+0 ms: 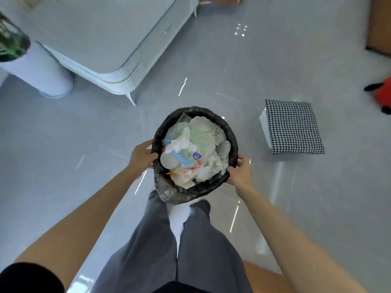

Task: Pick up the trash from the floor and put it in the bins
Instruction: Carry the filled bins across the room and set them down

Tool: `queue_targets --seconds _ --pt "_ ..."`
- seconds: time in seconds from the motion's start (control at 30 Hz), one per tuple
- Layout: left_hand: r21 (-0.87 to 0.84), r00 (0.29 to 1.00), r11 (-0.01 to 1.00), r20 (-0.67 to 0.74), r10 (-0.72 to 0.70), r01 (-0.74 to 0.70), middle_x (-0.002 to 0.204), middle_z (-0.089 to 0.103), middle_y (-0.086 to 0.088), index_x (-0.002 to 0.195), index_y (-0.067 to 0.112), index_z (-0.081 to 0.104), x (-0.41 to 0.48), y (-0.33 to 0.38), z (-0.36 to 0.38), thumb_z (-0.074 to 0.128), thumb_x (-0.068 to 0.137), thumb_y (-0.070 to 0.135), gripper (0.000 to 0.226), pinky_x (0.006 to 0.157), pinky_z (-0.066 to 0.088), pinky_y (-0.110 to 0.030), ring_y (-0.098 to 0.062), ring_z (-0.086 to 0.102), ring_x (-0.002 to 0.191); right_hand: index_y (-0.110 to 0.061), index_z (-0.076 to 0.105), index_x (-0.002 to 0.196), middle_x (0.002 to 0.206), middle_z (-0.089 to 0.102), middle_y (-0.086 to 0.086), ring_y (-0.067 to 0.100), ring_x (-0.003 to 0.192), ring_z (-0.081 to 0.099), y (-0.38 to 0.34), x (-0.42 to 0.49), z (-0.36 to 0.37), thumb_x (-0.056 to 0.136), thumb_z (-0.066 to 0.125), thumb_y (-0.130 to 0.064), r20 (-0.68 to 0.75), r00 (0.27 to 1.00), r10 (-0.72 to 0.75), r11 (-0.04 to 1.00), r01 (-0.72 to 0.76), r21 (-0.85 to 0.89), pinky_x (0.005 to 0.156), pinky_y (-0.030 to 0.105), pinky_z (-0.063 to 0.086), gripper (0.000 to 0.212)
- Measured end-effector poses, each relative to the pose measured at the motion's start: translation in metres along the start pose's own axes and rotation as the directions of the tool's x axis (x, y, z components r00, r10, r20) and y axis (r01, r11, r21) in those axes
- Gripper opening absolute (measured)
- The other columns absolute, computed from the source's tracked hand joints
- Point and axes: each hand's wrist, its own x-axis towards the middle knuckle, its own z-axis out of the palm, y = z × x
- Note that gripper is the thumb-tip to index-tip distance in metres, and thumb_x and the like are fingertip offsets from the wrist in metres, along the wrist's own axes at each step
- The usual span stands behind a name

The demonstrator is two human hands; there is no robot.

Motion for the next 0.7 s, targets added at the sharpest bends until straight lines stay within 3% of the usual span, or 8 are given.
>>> queue_targets --seconds 0.1,0.17,0.27,0.47,0.7 --pt "-0.11 0.992 0.994 -0.122 -0.022 0.009 0.103 0.065 -0.011 0.135 0.013 0.049 -0.013 -0.027 -0.075 0.05 0.084 -0.012 0.057 0.05 0.056 -0.02 -0.028 0.063 0.086 -0.018 0.044 0.105 0.101 0.053 0.001 0.022 0.083 0.059 -0.019 -0.013 0.07 0.084 0.053 0.005 0.153 0.985 -0.077 0.989 0.094 -0.111 0.068 0.052 0.058 0.032" --pt "-0.185 0.975 0.983 -0.217 -0.055 0.014 0.096 0.067 -0.009 0.135 0.015 0.05 -0.024 -0.05 -0.129 0.05 0.084 -0.011 0.057 0.05 0.057 -0.02 -0.025 0.064 0.081 -0.018 0.045 0.103 0.093 0.053 -0.003 0.026 0.089 0.058 -0.03 -0.026 0.126 0.082 0.052 0.005 0.247 0.961 -0.122 0.963 0.175 -0.204 0.072 0.058 0.056 0.031" --pt "-0.267 0.945 0.963 -0.311 -0.102 0.016 0.085 0.069 -0.002 0.133 0.016 0.052 -0.04 -0.08 -0.202 0.051 0.082 -0.011 0.058 0.053 0.058 -0.024 -0.02 0.066 0.074 -0.02 0.045 0.102 0.094 0.055 -0.003 0.027 0.089 0.057 -0.037 -0.052 0.205 0.082 0.052 0.004 0.361 0.925 -0.117 0.937 0.224 -0.268 0.07 0.057 0.057 0.032" --pt "-0.381 0.872 0.925 -0.45 -0.193 0.008 0.091 0.069 -0.011 0.133 0.016 0.051 -0.071 -0.137 -0.353 0.05 0.082 -0.011 0.058 0.055 0.059 -0.024 -0.026 0.065 0.082 -0.039 0.045 0.081 0.108 0.061 0.01 0.034 0.093 0.064 -0.037 -0.106 0.375 0.076 0.059 -0.001 0.531 0.845 -0.064 0.875 0.304 -0.377 0.061 0.051 0.059 0.04" --pt "-0.478 0.758 0.876 -0.593 -0.271 -0.06 0.096 0.066 -0.012 0.131 0.016 0.053 -0.107 -0.187 -0.501 0.048 0.083 -0.011 0.055 0.053 0.058 -0.024 -0.023 0.063 0.078 -0.028 0.045 0.095 0.101 0.063 0.008 0.03 0.09 0.064 -0.047 -0.19 0.554 0.075 0.062 -0.007 0.669 0.741 -0.048 0.775 0.45 -0.443 0.071 0.054 0.057 0.033"
